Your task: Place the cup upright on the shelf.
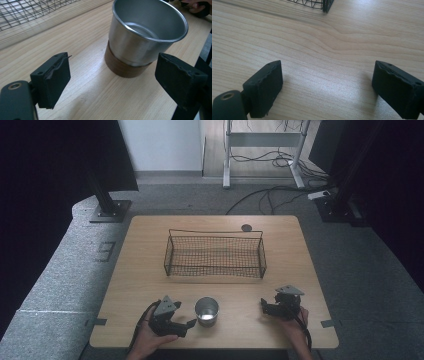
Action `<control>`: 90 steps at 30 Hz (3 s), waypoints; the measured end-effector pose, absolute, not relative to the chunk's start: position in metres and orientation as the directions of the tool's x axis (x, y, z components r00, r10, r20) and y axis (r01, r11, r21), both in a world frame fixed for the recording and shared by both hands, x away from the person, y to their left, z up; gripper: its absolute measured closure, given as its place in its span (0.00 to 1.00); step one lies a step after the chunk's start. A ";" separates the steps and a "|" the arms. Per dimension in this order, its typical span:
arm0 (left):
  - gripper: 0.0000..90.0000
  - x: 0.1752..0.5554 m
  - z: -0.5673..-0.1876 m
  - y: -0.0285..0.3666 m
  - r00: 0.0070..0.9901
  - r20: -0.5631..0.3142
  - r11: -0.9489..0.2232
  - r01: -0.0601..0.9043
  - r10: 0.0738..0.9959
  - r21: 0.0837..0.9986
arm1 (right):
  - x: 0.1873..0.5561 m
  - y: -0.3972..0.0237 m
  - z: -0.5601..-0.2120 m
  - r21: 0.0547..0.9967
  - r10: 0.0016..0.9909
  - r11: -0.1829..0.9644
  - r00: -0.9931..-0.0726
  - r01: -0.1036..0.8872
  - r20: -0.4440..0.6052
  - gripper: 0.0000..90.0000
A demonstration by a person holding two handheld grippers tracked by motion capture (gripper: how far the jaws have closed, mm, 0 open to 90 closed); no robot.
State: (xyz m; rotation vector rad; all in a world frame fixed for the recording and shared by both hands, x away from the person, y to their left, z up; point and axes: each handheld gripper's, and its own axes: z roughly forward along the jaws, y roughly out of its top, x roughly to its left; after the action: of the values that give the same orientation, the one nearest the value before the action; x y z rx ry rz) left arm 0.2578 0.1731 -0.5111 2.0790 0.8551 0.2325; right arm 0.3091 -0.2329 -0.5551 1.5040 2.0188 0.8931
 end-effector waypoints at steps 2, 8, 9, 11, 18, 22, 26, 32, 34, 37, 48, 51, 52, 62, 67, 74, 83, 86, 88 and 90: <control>0.15 0.258 -0.512 0.172 0.751 -0.142 -0.401 0.490 0.644 0.774 | 0.309 -0.233 -0.555 0.734 0.957 0.189 -0.291 0.653 0.013 0.11; 0.15 0.256 -0.512 0.165 0.766 -0.142 -0.410 0.479 0.626 0.776 | 0.309 -0.233 -0.555 0.734 0.957 0.188 -0.291 0.653 0.014 0.11; 0.15 0.256 -0.513 0.163 0.770 -0.144 -0.411 0.478 0.622 0.776 | 0.309 -0.233 -0.555 0.734 0.957 0.188 -0.291 0.653 0.014 0.11; 0.15 0.255 -0.513 0.161 0.772 -0.143 -0.415 0.477 0.620 0.775 | 0.309 -0.233 -0.555 0.734 0.957 0.188 -0.291 0.652 0.014 0.11; 0.12 0.255 -0.514 0.151 0.791 -0.141 -0.424 0.458 0.595 0.781 | 0.309 -0.233 -0.555 0.734 0.957 0.188 -0.291 0.652 0.014 0.11; 0.11 0.257 -0.515 0.147 0.797 -0.144 -0.432 0.458 0.587 0.777 | 0.309 -0.233 -0.555 0.734 0.957 0.188 -0.291 0.652 0.014 0.11; 0.10 0.258 -0.516 0.141 0.801 -0.145 -0.441 0.459 0.581 0.771 | 0.309 -0.233 -0.555 0.734 0.957 0.188 -0.291 0.652 0.014 0.12; 0.08 0.260 -0.516 0.134 0.810 -0.151 -0.444 0.455 0.566 0.772 | 0.309 -0.233 -0.555 0.734 0.957 0.188 -0.291 0.652 0.014 0.11; 0.08 0.261 -0.515 0.132 0.812 -0.155 -0.445 0.456 0.563 0.771 | 0.309 -0.233 -0.555 0.734 0.957 0.188 -0.291 0.652 0.014 0.11; 0.08 0.262 -0.515 0.128 0.813 -0.152 -0.448 0.453 0.561 0.771 | 0.309 -0.233 -0.555 0.734 0.957 0.188 -0.291 0.653 0.014 0.12; 0.09 0.269 -0.515 0.118 0.810 -0.139 -0.446 0.447 0.569 0.776 | 0.309 -0.233 -0.555 0.734 0.957 0.188 -0.291 0.652 0.014 0.12; 0.09 0.271 -0.517 0.116 0.806 -0.135 -0.443 0.446 0.576 0.778 | 0.309 -0.233 -0.555 0.734 0.957 0.187 -0.290 0.652 0.014 0.12; 0.09 0.271 -0.517 0.115 0.807 -0.135 -0.443 0.446 0.575 0.778 | 0.309 -0.233 -0.555 0.734 0.957 0.187 -0.290 0.652 0.014 0.12; 0.18 0.273 -0.523 0.111 0.801 -0.107 -0.439 0.429 0.589 0.790 | 0.309 -0.233 -0.555 0.734 0.957 0.187 -0.290 0.652 0.014 0.12; 0.20 0.272 -0.524 0.111 0.802 -0.089 -0.444 0.415 0.590 0.794 | 0.309 -0.233 -0.555 0.735 0.957 0.186 -0.289 0.652 0.014 0.12; 0.20 0.270 -0.524 0.112 0.807 -0.082 -0.447 0.405 0.585 0.797 | 0.309 -0.234 -0.555 0.736 0.958 0.184 -0.287 0.652 0.015 0.13; 0.20 0.268 -0.518 0.117 0.810 -0.084 -0.435 0.396 0.581 0.808 | 0.308 -0.234 -0.555 0.737 0.958 0.184 -0.287 0.650 0.014 0.14; 0.20 0.266 -0.513 0.119 0.810 -0.081 -0.431 0.390 0.581 0.814 | 0.308 -0.234 -0.555 0.738 0.959 0.181 -0.284 0.650 0.014 0.14; 0.20 0.266 -0.510 0.120 0.810 -0.078 -0.427 0.386 0.582 0.818 | 0.308 -0.235 -0.555 0.738 0.959 0.181 -0.283 0.650 0.015 0.14; 0.20 0.265 -0.507 0.121 0.810 -0.081 -0.418 0.381 0.580 0.825 | 0.308 -0.235 -0.555 0.738 0.959 0.180 -0.283 0.650 0.015 0.14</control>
State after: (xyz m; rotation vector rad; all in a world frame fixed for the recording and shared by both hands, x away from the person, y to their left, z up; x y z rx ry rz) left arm 0.2652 0.1213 -0.5068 2.0585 0.7102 0.2688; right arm 0.3084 -0.2346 -0.5549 1.5093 2.0047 0.8976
